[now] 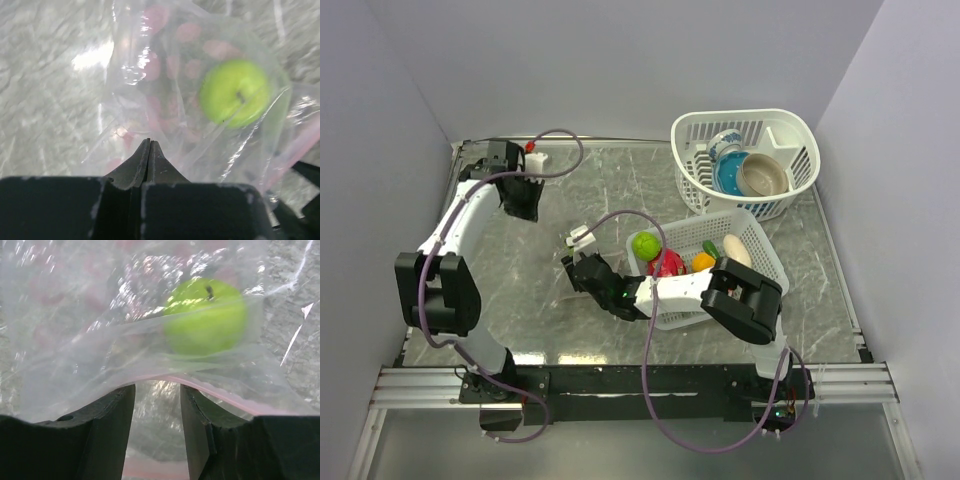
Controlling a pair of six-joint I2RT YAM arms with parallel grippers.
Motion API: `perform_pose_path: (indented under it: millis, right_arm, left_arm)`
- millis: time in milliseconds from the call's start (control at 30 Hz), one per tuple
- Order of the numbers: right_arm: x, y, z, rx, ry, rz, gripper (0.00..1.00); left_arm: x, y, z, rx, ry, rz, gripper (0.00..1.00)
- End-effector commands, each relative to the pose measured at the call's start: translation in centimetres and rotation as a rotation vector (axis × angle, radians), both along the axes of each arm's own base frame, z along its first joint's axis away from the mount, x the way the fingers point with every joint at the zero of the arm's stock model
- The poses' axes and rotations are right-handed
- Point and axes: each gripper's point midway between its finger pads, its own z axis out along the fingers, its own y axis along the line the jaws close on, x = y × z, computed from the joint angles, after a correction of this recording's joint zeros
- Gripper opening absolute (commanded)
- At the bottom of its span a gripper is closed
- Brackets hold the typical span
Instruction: Open the zip-top bag and remove the fake food
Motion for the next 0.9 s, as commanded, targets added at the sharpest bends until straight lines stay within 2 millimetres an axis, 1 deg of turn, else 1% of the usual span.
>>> perform_pose_path:
  millis: [0, 67, 100, 133, 167, 200, 233, 267, 300, 333, 367, 400, 467, 500, 600, 667, 700, 767, 800, 867]
  right_arm:
    - [0.3, 0.6, 1.5, 0.056, 0.009, -0.019, 0.49]
    - [0.0, 0.3, 1.5, 0.064, 0.023, -0.024, 0.49]
    - [-0.2, -0.1, 0.9, 0.054, 0.032, -0.029, 0.49]
    - [-0.3, -0.4, 1.1, 0.061, 0.037, -0.033, 0.49]
    - [-0.5, -0.7, 1.0, 0.068, 0.046, -0.038, 0.49]
    - [-0.8, -1.3, 0.3, 0.051, 0.055, -0.046, 0.53]
    - [-0.9, -1.7, 0.6, 0.059, 0.056, -0.053, 0.57]
    - [-1.1, -1.9, 0.6, 0.068, 0.066, -0.059, 0.61]
    - [-1.5, -2.4, -0.1, 0.057, 0.076, -0.061, 0.69]
    - [-1.6, -2.6, 0.2, 0.068, 0.078, -0.067, 0.73]
    - [-1.8, -2.8, 0.1, 0.074, 0.085, -0.074, 0.76]
    - [-1.9, -3.1, -0.3, 0.066, 0.088, -0.085, 0.8]
    - [-1.8, -3.6, -0.4, 0.064, 0.081, -0.131, 0.85]
    - [-1.8, -3.7, -0.6, 0.056, 0.084, -0.139, 0.89]
    - [-1.8, -3.3, -0.7, 0.062, 0.085, -0.137, 0.91]
    - [-1.5, -2.9, -0.8, 0.062, 0.084, -0.135, 0.92]
    - [-1.5, -2.3, -0.6, 0.068, 0.081, -0.131, 0.92]
    - [-1.2, -1.8, -0.4, 0.072, 0.076, -0.125, 0.93]
    - [-1.0, -1.1, -0.1, 0.083, 0.073, -0.116, 0.93]
    - [-0.9, -0.4, 0.1, 0.085, 0.067, -0.104, 0.94]
  left_arm:
    - [-0.3, -2.9, -1.9, -0.1, 0.094, -0.017, 0.01]
    - [0.2, -3.4, -2.6, -0.104, 0.091, -0.014, 0.01]
    - [0.4, -3.2, -3.0, -0.095, 0.096, -0.007, 0.01]
    - [0.5, -3.1, -2.9, -0.09, 0.095, -0.008, 0.01]
    - [0.1, -3.1, -2.8, -0.083, 0.105, -0.019, 0.01]
    - [0.1, -2.9, -2.0, -0.08, 0.084, -0.021, 0.01]
    - [0.0, -2.7, -1.4, -0.07, 0.069, -0.019, 0.01]
    - [-0.5, -2.5, -0.8, -0.059, 0.073, -0.032, 0.01]
    - [-0.5, -2.4, 1.1, -0.059, 0.037, -0.036, 0.01]
    - [-0.7, -2.6, 2.1, -0.069, 0.028, -0.045, 0.01]
    - [-0.9, -2.7, 3.2, -0.074, 0.014, -0.052, 0.01]
    - [-1.2, -2.8, 5.2, -0.081, -0.014, -0.058, 0.01]
    - [-1.5, -3.2, 7.0, -0.102, -0.044, -0.066, 0.01]
    - [-1.8, -3.3, 8.5, -0.109, -0.063, -0.072, 0.01]
    - [-2.5, -4.0, 10.1, -0.132, -0.065, -0.102, 0.01]
    - [-3.3, -4.4, 10.0, -0.142, -0.039, -0.115, 0.01]
    - [-3.8, -4.4, 9.6, -0.137, -0.028, -0.117, 0.01]
    - [-4.2, -4.6, 9.2, -0.133, -0.02, -0.125, 0.01]
    - [-4.8, -4.6, 8.3, -0.129, 0.007, -0.127, 0.01]
    - [-5.4, -4.6, 7.5, -0.123, 0.026, -0.136, 0.01]
